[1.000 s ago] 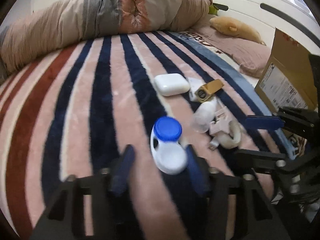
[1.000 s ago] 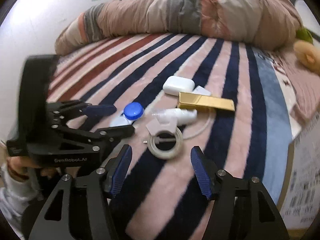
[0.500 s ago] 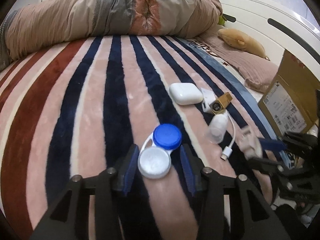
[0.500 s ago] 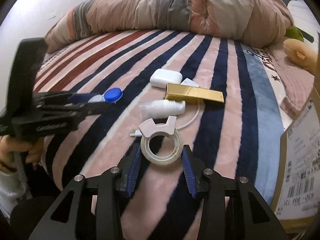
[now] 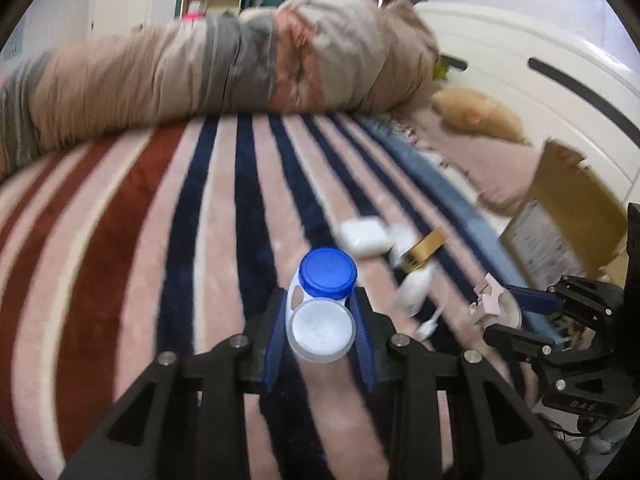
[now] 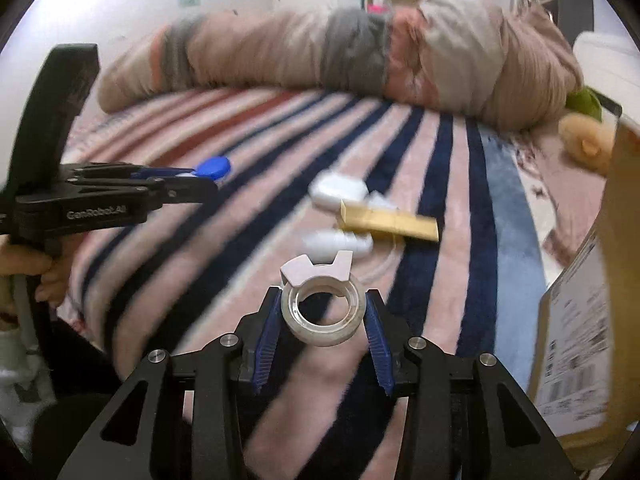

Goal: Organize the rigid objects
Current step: 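Grasp the clear tape roll with the right gripper while the left grasps the blue-capped bottle, then lower the tape roll and blue-capped bottle into the box, opening both grippers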

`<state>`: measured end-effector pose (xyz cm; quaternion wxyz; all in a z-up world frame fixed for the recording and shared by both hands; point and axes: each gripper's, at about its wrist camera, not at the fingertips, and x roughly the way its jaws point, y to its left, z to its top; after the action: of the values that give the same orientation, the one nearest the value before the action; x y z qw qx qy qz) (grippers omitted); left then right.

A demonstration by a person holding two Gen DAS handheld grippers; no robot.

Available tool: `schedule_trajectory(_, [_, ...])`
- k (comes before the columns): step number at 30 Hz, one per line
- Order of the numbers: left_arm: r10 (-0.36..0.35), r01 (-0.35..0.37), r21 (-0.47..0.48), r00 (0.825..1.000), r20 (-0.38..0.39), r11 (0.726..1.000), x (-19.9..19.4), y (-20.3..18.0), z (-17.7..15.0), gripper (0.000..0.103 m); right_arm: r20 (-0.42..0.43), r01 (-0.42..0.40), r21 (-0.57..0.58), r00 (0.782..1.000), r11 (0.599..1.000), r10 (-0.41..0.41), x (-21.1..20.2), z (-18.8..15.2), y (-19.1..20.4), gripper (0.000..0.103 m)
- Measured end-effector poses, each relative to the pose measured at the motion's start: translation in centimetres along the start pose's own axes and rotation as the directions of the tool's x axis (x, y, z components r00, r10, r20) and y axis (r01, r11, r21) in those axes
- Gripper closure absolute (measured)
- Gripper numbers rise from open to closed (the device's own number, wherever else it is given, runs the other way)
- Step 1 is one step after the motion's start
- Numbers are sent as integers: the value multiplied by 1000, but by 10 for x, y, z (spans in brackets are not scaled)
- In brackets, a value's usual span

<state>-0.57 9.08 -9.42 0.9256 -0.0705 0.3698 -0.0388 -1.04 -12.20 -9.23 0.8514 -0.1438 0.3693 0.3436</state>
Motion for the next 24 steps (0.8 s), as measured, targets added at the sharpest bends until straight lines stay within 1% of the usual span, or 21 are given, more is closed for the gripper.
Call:
schedule_trajectory(2, [-9,8,28,999,41,1000,-25,-15,14,74,50,-34,0,998,999,34,-21,7,2,66])
schedule_trajectory(5, [-55,47,87,994,97,995,-57,-43,35,74,145,-66,-16,987,998,68,-63,18,1,66])
schedule_trajectory(6, [-69,57,107,991,111,993,-65,-53,40,74,190,-47,-31,980,998,52,-83,21,-4,66])
schedule_trajectory(7, [-86,70,129,989,123,989,-73,-64,47,74,214,-22,-35,976,999,29,-94,22,-7,66])
schedule_trajectory(9, [-121,96,174,983,141,980,-86,-89,61,74,269,69,-8,961,998,-65,-125,22,-28,66])
schedule_trajectory(11, [-144,107,230,978,149,967,-91,-117,74,74,289,136,44,947,990,-143,-147,18,-56,66])
schedule_trajectory(13, [-176,135,279,976,130,951,-88,-149,86,74,279,221,108,929,969,-243,-162,12,-89,66])
schedule_trajectory(14, [-193,151,297,974,118,943,-84,-161,91,74,244,272,136,923,953,-298,-164,8,-109,66])
schedule_trajectory(16, [-218,177,338,972,86,924,-73,-190,99,74,193,315,154,920,936,-342,-160,0,-136,66])
schedule_trajectory(19, [-253,223,386,967,27,895,-47,-236,111,74,140,327,159,926,931,-349,-148,-7,-163,66])
schedule_trajectory(21, [-263,243,402,965,-7,883,-33,-258,116,74,112,330,152,931,932,-348,-138,-13,-175,66])
schedule_trajectory(23, [-263,259,415,964,-48,872,-17,-279,120,74,96,332,152,933,931,-348,-134,-21,-181,63])
schedule_trajectory(24, [-261,264,419,963,-65,869,-11,-287,120,74,94,337,158,931,928,-354,-134,-25,-185,60])
